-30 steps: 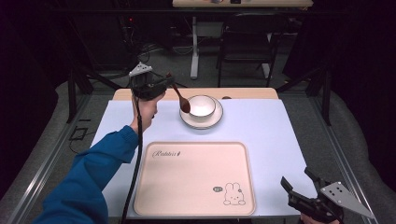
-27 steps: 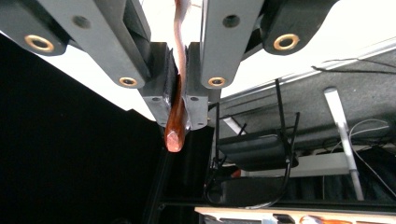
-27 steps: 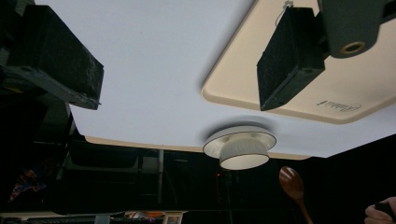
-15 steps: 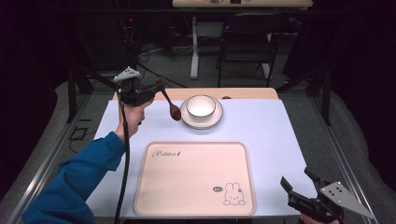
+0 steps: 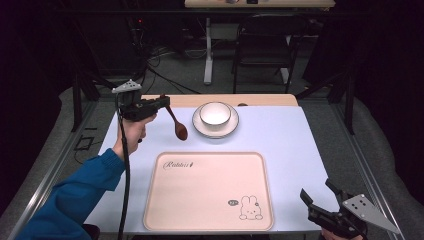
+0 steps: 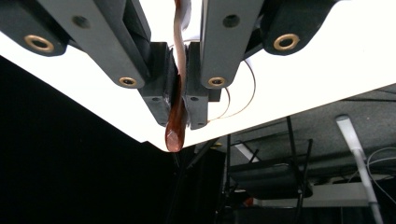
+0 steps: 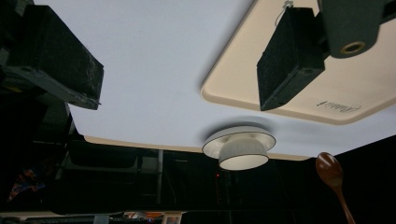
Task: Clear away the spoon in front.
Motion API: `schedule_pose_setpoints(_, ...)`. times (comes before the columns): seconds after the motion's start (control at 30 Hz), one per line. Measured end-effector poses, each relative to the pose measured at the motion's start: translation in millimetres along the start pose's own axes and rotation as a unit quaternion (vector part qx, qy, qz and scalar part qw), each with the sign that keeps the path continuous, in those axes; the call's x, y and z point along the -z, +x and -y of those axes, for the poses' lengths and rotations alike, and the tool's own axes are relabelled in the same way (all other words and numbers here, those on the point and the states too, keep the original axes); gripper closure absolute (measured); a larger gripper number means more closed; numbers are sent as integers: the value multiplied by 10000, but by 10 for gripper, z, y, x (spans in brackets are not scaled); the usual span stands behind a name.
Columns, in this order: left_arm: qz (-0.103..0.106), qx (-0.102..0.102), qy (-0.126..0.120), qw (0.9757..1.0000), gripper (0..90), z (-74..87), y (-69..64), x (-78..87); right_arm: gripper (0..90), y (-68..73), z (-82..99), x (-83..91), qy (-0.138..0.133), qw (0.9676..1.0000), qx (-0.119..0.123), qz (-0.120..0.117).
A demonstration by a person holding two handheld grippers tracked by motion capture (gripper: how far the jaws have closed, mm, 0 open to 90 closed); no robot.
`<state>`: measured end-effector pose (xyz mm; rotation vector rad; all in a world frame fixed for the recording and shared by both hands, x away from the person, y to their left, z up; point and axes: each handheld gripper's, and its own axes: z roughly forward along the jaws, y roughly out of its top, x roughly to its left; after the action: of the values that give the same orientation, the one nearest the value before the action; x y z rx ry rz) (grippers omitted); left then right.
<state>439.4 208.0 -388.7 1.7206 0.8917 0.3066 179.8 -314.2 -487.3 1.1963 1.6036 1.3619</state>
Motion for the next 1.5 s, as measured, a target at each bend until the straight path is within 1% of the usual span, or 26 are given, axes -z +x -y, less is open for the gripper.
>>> schedule_pose_setpoints(0.1,37,-6,59,10000,844,3,-10,36,137,-1,-1,-1,1,10000,21,-1)
schedule_pose_setpoints(0.13,60,-4,68,10000,844,6,-16,57,137,-1,-1,-1,1,10000,21,-1)
schedule_pose_setpoints(0.17,111,-39,134,9998,844,15,-30,98,137,0,0,-1,2,10000,-1,-4)
schedule_pose_setpoints(0.2,111,-39,134,9998,844,15,-30,98,137,0,0,-1,2,10000,-1,-4)
schedule_pose_setpoints(0.3,220,-66,234,9995,844,55,-67,168,137,1,-1,0,-9,10000,28,-3)
schedule_pose_setpoints(0.33,220,-66,234,9995,844,55,-67,168,137,1,-1,0,-9,10000,28,-3)
schedule_pose_setpoints(0.43,363,-99,420,9984,844,68,-96,204,137,7,-3,-4,3,10000,21,-9)
schedule_pose_setpoints(0.47,363,-99,420,9984,843,68,-96,204,137,7,-4,-7,1,10000,27,-10)
schedule_pose_setpoints(0.5,402,-108,500,9979,843,70,-108,214,137,3,-5,-9,0,10000,47,-4)
schedule_pose_setpoints(0.53,402,-108,500,9979,843,70,-108,214,137,3,-5,-9,0,10000,47,-4)
schedule_pose_setpoints(0.63,463,-121,666,9966,843,81,-131,233,137,6,-4,-8,3,10000,22,-7)
schedule_pose_setpoints(0.73,480,-110,699,9963,843,93,-145,248,137,5,-3,-5,6,10000,20,-6)
schedule_pose_setpoints(0.8,547,-86,744,9957,843,117,-161,285,137,2,-2,-3,-4,10000,25,-3)
schedule_pose_setpoints(0.9,557,-65,756,9956,843,141,-165,310,137,5,-4,-4,-4,10000,25,-8)
schedule_pose_setpoints(0.97,612,8,769,9952,842,184,-148,349,137,7,-4,-5,-2,10000,23,-8)
schedule_pose_setpoints(1.03,613,16,781,9951,842,201,-143,362,137,8,-4,-4,-1,10000,26,-8)
schedule_pose_setpoints(1.07,631,60,818,9946,842,238,-133,384,137,9,-5,-5,8,10000,21,-7)
schedule_pose_setpoints(1.13,622,79,841,9945,842,256,-131,393,137,8,-5,-8,7,10000,29,-8)
schedule_pose_setpoints(1.27,673,105,977,9929,843,329,-136,420,137,8,-7,-12,18,10000,41,-7)
schedule_pose_setpoints(1.33,705,132,1003,9924,842,351,-139,434,137,8,-6,-11,12,10000,47,-8)
schedule_pose_setpoints(1.37,758,159,1000,9920,842,363,-139,438,137,6,-7,-11,10,10000,54,-1)
schedule_pose_setpoints(1.4,758,159,1000,9920,842,363,-139,438,137,4,-6,-11,10,10000,53,1)
schedule_pose_setpoints(1.43,798,158,1050,9911,842,391,-148,445,137,6,-6,-10,11,10000,42,-2)
schedule_pose_setpoints(1.47,798,158,1050,9911,842,391,-148,445,137,6,-6,-10,11,10000,42,-2)
schedule_pose_setpoints(1.5,820,169,1101,9904,842,427,-154,451,137,5,-6,-10,11,10000,52,0)
